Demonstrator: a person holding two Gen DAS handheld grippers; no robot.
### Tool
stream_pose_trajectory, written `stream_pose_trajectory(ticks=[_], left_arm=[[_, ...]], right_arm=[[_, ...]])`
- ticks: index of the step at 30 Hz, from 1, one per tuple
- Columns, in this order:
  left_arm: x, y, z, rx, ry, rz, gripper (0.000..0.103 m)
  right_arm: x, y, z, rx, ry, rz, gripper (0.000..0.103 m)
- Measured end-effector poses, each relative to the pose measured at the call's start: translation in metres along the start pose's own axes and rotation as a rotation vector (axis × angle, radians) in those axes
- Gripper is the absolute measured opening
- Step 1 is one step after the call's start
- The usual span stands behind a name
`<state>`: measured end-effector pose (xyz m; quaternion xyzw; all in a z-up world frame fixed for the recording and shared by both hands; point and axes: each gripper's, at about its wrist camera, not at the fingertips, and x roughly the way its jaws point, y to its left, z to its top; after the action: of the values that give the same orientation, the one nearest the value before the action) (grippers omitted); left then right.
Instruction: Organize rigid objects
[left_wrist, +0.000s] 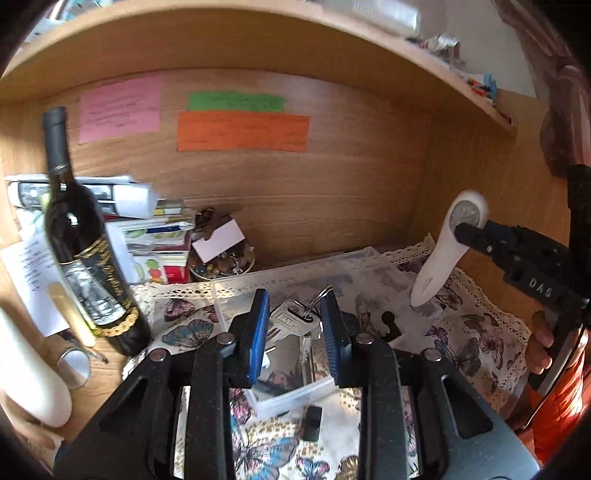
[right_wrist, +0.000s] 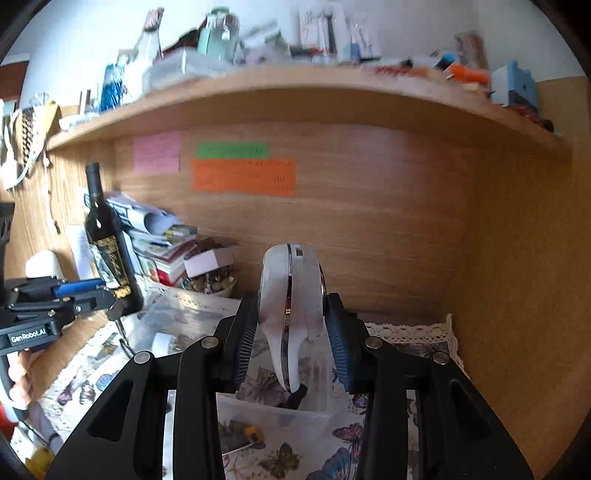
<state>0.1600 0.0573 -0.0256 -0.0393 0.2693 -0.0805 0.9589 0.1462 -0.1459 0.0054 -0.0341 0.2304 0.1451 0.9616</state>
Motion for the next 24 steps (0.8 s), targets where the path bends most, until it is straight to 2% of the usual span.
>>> stream_pose_trajectory(ticks=[8, 14, 20, 24], left_arm=[[0.052, -0.001, -0.006, 0.006, 0.106, -0.011, 0.028], [0.076, -0.002, -0.019, 0.013, 0.192, -0.012, 0.028], [0.090, -0.001, -0.023, 0.011, 0.236, -0.008, 0.028], [0.090, 0.001, -0.022, -0.002, 0.226, -0.015, 0.028]], right_arm=[[0.046, 0.012, -0.016, -0.069, 0.139, 0.027, 0.034], [0.068, 0.021, -0.027, -0.088, 0.204, 0.043, 0.034], [0.088, 0.036, -0.024, -0.116, 0.221, 0.071, 0.034], [0.109, 0.044, -0.028, -0.116, 0.261, 0.089, 0.034]])
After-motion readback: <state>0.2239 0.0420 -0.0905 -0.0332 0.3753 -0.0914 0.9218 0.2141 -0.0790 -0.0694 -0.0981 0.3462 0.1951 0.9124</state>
